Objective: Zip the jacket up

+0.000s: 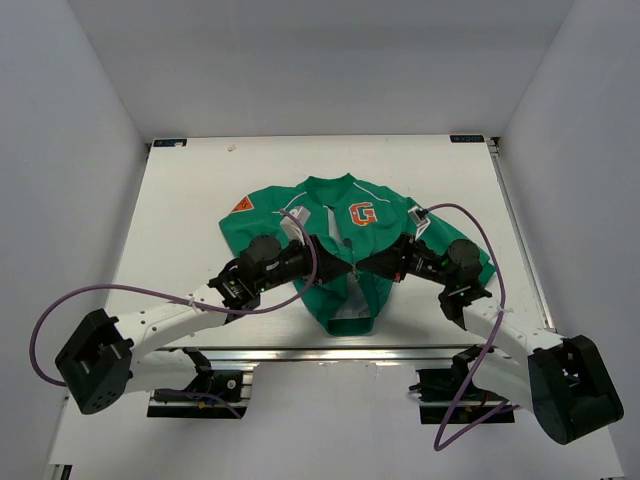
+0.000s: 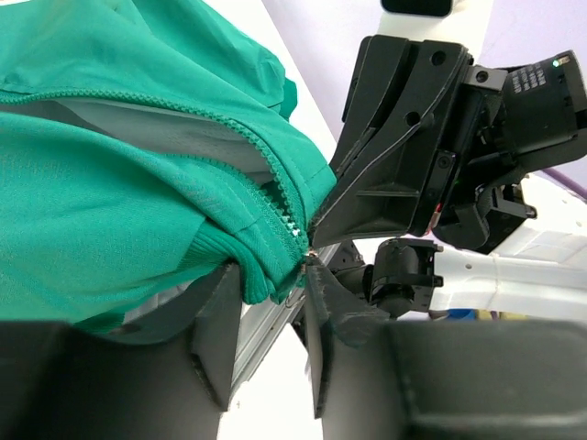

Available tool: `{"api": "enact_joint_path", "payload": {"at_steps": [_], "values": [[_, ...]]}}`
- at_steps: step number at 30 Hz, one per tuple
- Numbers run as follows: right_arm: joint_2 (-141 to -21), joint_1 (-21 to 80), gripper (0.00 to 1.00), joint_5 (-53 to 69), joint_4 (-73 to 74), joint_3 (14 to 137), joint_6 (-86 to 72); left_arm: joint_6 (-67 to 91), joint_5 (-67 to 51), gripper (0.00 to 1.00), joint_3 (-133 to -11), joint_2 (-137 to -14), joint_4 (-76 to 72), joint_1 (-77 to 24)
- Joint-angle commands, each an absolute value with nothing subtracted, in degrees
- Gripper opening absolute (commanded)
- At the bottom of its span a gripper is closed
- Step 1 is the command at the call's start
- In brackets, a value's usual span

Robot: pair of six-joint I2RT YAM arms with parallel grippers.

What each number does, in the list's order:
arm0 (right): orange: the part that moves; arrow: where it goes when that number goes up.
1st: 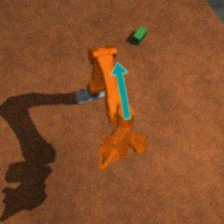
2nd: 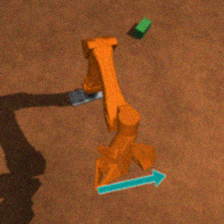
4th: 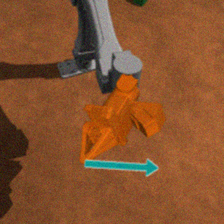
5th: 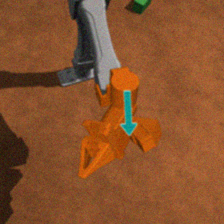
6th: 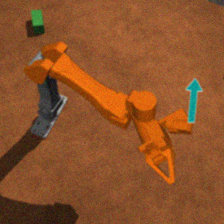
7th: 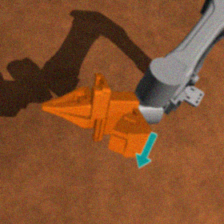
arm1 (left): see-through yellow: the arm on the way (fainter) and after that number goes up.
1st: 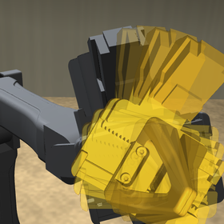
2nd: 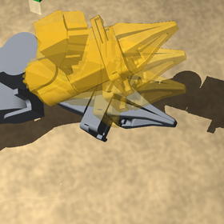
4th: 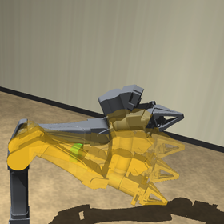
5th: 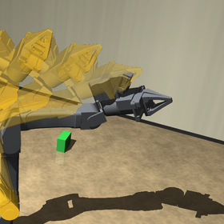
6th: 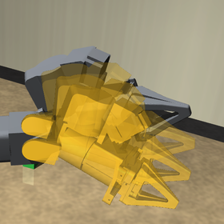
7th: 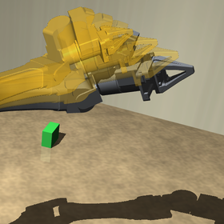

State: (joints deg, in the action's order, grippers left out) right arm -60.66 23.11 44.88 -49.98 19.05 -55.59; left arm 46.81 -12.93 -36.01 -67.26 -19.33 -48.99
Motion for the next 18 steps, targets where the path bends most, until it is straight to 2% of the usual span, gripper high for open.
{"api": "enact_joint_path", "payload": {"at_steps": [1,7,12,18], "values": [[-61.0,23.6,0.0,43.4,-54.8,19.2,-57.0,47.2,-14.9,0.38,-35.8,-66.6,-22.2,-48.9],[-61.1,23.6,0.0,40.8,-54.8,18.8,-58.3,47.1,-14.0,0.25,-35.2,-65.6,-21.7,-48.8],[-61.6,23.6,0.0,38.8,-57.2,18.5,-61.2,46.8,-14.5,0.01,-35.2,-65.7,-21.7,-48.8],[-62.4,23.9,0.0,36.1,-61.3,18.0,-63.9,46.5,-17.7,0.0,-35.9,-67.5,-21.1,-48.9]]}}
